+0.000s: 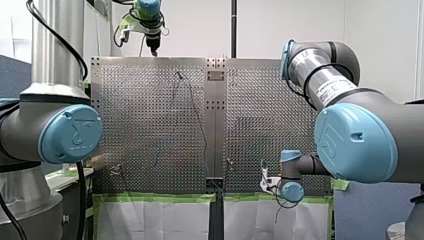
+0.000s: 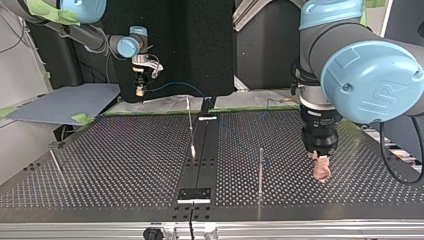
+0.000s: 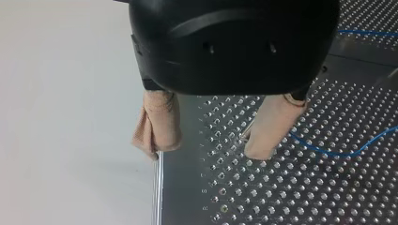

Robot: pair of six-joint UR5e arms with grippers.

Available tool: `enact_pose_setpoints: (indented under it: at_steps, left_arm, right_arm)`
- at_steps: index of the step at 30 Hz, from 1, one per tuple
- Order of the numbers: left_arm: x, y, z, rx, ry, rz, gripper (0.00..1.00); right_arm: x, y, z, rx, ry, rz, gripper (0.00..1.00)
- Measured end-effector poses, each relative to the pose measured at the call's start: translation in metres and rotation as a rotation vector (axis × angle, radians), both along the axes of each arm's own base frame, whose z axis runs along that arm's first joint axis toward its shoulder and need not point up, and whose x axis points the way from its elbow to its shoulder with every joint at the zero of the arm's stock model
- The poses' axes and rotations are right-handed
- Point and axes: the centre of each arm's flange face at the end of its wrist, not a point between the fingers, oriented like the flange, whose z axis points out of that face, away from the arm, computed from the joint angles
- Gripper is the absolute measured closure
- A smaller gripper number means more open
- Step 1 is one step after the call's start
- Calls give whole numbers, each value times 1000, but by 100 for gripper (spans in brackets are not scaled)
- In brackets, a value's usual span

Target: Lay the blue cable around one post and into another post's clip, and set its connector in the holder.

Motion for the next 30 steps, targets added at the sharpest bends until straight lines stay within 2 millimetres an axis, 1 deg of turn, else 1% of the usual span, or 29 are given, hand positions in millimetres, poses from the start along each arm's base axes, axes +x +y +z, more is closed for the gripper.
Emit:
enact_pose_setpoints:
  at_steps: [5, 10, 19, 30]
  left_arm:
    - [0, -1, 0, -2, 1, -9, 0]
    - [0, -7, 1, -3, -8, -54, 0]
    - [-4, -18, 15, -25, -81, -150, 0]
    - [-7, -32, 16, -44, -87, -250, 0]
  right_arm:
    - [0, 0, 0, 0, 1, 0, 100]
    - [0, 0, 0, 0, 1, 0, 100]
    - [0, 0, 0, -1, 1, 0, 100]
    - [0, 0, 0, -1, 0, 0, 100]
